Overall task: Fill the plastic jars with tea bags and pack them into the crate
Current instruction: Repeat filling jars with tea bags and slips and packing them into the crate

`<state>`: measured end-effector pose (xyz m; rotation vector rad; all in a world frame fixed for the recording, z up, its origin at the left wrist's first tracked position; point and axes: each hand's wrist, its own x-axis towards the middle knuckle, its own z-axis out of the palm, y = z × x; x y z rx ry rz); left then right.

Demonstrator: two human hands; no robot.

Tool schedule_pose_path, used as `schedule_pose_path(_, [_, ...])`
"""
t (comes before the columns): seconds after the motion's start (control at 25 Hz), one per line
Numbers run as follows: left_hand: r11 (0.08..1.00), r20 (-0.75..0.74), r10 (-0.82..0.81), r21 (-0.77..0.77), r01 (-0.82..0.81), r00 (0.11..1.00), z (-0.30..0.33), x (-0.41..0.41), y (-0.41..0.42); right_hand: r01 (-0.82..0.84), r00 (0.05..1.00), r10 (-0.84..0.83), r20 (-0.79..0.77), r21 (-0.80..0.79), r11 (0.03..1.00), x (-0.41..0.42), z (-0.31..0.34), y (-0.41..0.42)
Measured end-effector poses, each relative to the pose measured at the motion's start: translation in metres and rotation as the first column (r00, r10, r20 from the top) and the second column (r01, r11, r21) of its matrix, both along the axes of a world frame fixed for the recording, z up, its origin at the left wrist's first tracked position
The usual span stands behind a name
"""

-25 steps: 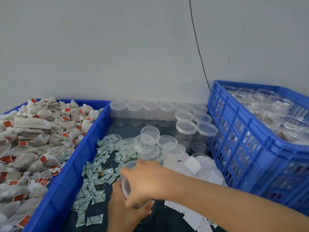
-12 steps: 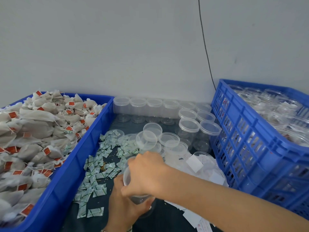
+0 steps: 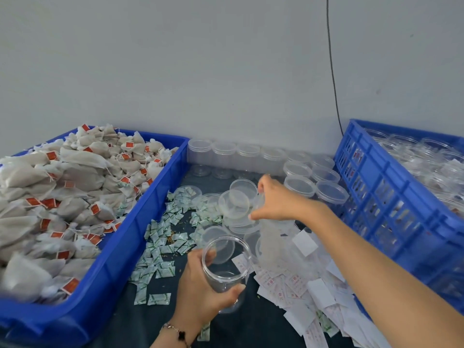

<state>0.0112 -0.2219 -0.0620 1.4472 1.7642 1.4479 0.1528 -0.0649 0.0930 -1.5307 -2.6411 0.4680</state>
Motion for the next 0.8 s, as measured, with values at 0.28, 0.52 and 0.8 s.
schedule_pose_path(0.28, [1.0, -0.019, -0.022, 0.004, 0.022, 1.0, 0.003, -0.001, -0.001, 0.211, 0.959, -0.21, -0.188, -0.015, 0.977, 0.012, -0.056, 0.012])
schedule_pose_path(0.52, [0.976, 0.131, 0.101, 0.178, -0.124, 0.986, 0.036, -0.022, 0.003, 0.031, 0.982, -0.022, -0.187, 0.044, 0.999, 0.004, -0.059, 0.006])
schedule_pose_path(0.8, [0.941, 0.134, 0.308, 0.105, -0.323, 0.942, 0.055, -0.067, 0.009, -0.249, 0.937, 0.303, -0.173, 0.276, 0.928, -0.132, 0.019, -0.019])
